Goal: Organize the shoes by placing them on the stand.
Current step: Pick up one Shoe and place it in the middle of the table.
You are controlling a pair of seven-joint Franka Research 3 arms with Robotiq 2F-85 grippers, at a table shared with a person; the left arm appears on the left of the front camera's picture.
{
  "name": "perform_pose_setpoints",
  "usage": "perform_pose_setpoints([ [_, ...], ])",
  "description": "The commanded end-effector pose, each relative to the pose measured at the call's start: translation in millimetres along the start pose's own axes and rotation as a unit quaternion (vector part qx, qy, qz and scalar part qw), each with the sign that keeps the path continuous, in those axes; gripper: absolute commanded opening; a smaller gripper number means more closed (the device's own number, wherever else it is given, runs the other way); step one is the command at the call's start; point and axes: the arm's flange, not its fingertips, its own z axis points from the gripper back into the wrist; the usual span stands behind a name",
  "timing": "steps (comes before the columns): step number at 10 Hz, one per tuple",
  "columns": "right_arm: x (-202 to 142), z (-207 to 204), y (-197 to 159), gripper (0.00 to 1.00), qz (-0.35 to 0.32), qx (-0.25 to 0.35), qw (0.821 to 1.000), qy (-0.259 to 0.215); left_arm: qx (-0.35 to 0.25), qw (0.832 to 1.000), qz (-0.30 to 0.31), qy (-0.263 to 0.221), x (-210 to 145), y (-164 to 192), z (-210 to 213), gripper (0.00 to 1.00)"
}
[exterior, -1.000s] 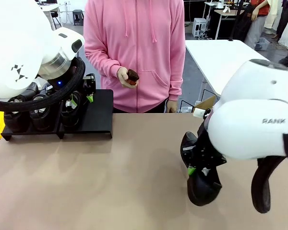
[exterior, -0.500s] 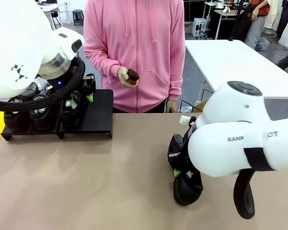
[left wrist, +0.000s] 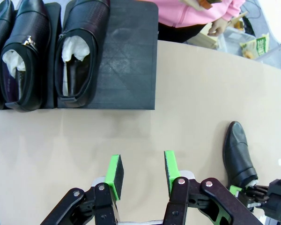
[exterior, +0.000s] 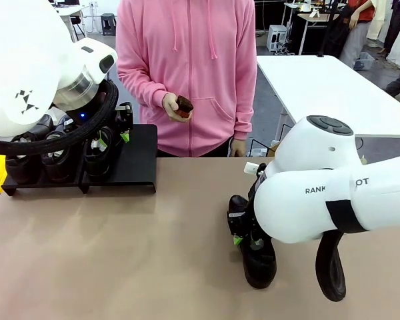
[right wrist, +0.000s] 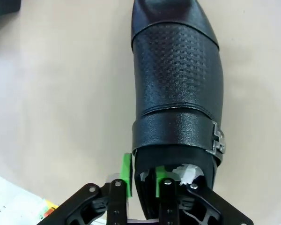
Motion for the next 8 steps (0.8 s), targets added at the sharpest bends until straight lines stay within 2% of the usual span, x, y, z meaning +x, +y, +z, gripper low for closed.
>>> perform_pose_setpoints([
  [1, -5.4, 10.9, -1.8, 0.76, 0.017, 0.034, 0.999, -0.006, -0.006, 1.000, -0.004, -0.003, 0.9, 1.8, 1.9, 0.48],
  [2, -11.4, 21.5, -2.7, 0.94, 0.023, 0.048, 0.999, -0.011, -0.006, 1.000, -0.004, -0.003, 0.9, 1.8, 1.9, 0.48],
  [3, -18.7, 35.2, -4.3, 1.00, 0.024, 0.062, 0.998, -0.012, -0.006, 1.000, -0.004, -0.003, 0.9, 1.8, 1.9, 0.48],
  [4, -28.3, 53.8, -7.0, 1.00, 0.021, 0.078, 0.997, -0.008, -0.006, 1.000, -0.004, -0.003, 0.9, 1.8, 1.9, 0.48],
  [5, -35.1, 68.9, -11.0, 1.00, 0.017, 0.085, 0.996, 0.015, -0.006, 1.000, -0.004, -0.003, 0.9, 1.8, 1.9, 0.48],
  [6, -13.4, 37.6, 9.3, 1.00, 0.015, 0.048, 0.999, -0.016, -0.006, 1.000, -0.004, -0.003, 0.9, 1.8, 1.9, 0.48],
  [8, -13.4, 37.6, 9.3, 1.00, 0.015, 0.048, 0.999, -0.016, -0.006, 1.000, -0.004, -0.003, 0.9, 1.8, 1.9, 0.48],
])
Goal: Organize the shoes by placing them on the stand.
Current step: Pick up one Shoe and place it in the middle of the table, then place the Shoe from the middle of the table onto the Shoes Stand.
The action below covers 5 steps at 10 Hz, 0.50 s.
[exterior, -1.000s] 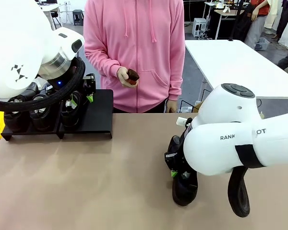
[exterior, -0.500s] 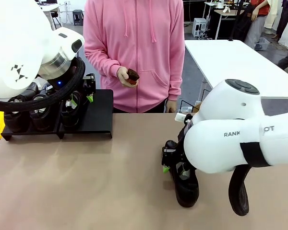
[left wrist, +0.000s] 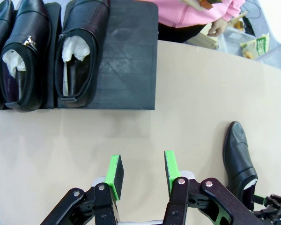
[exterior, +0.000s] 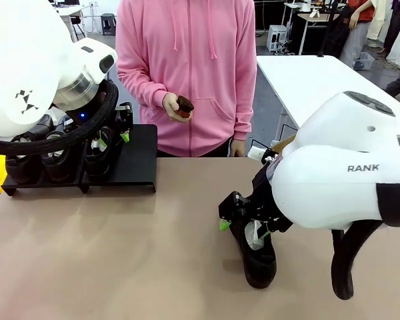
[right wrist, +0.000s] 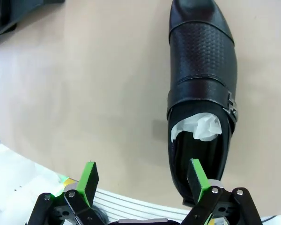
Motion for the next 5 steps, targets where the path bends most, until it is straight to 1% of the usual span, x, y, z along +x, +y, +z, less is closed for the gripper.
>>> perform_pose_setpoints([
  [1, 4.5, -9.6, 0.1, 1.00, 0.000, -0.009, 1.000, -0.011, -0.006, 1.000, -0.004, -0.003, 0.8, 1.7, 1.9, 0.48],
  [5, 4.5, -9.6, 0.1, 1.00, 0.000, -0.009, 1.000, -0.011, -0.006, 1.000, -0.004, -0.003, 0.8, 1.7, 1.9, 0.48],
])
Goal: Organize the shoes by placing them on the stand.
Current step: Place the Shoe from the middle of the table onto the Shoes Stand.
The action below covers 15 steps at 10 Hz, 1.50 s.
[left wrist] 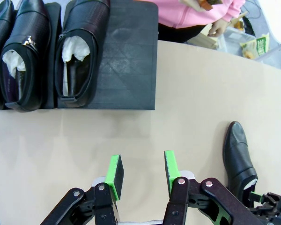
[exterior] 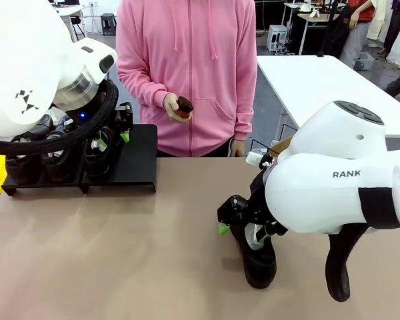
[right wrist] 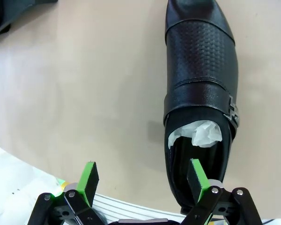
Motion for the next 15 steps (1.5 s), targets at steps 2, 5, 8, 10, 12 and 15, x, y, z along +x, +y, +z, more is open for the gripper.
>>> perform_pose_setpoints([
  [2, 2.6, 0.1, 2.3, 1.00, 0.002, -0.005, 1.000, -0.011, -0.006, 1.000, -0.004, -0.003, 0.8, 1.7, 1.9, 0.48],
  [5, -21.4, 20.6, 15.9, 1.00, 0.036, -0.004, 0.999, -0.021, -0.006, 1.000, -0.004, -0.003, 0.8, 1.7, 1.9, 0.48],
  [8, -41.6, 111.6, -13.3, 1.00, 0.023, 0.016, 0.996, -0.084, -0.006, 1.000, -0.004, -0.003, 0.8, 1.7, 1.9, 0.48],
  [10, -29.9, 145.4, -45.8, 1.00, -0.032, -0.003, 0.993, -0.117, -0.009, 1.000, 0.000, 0.009, -10.1, -5.4, -8.5, 0.48],
  [12, -20.1, 168.8, -80.7, 1.00, -0.115, 0.012, 0.981, -0.155, -0.003, 0.999, 0.019, -0.028, -52.3, -35.4, -9.9, 0.48],
  [15, 13.2, 200.3, -69.9, 1.00, -0.110, 0.017, 0.982, -0.155, -0.014, 0.992, 0.125, -0.008, -119.0, -96.1, -7.2, 0.48],
])
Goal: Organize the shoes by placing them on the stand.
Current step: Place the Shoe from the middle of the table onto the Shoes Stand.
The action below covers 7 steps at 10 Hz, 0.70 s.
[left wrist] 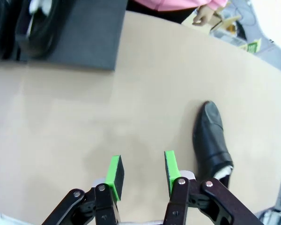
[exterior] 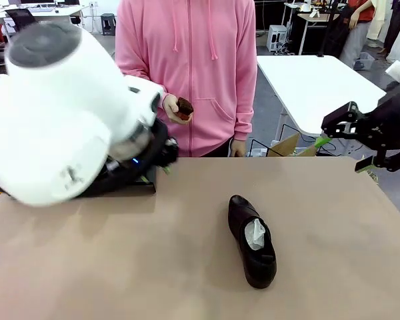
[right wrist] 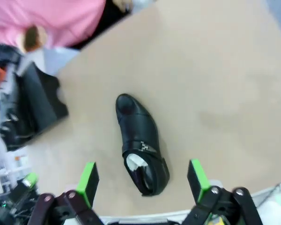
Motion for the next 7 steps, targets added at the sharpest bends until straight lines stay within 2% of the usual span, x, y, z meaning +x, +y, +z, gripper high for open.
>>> perform_pose_setpoints([
  [1, -21.0, -5.4, 19.3, 1.00, 0.063, 0.010, 0.998, 0.021, 0.013, 0.998, 0.057, 0.012, -27.4, -28.3, -3.9, 0.48],
  [3, -21.0, -5.4, 19.3, 1.00, 0.063, 0.010, 0.998, 0.021, 0.046, 0.996, 0.029, 0.071, -53.6, -55.2, -20.9, 0.48],
  [7, -21.0, -5.4, 19.3, 1.00, 0.063, 0.010, 0.998, 0.021, -0.006, 0.987, -0.062, 0.145, -95.8, -94.2, -61.6, 0.48],
])
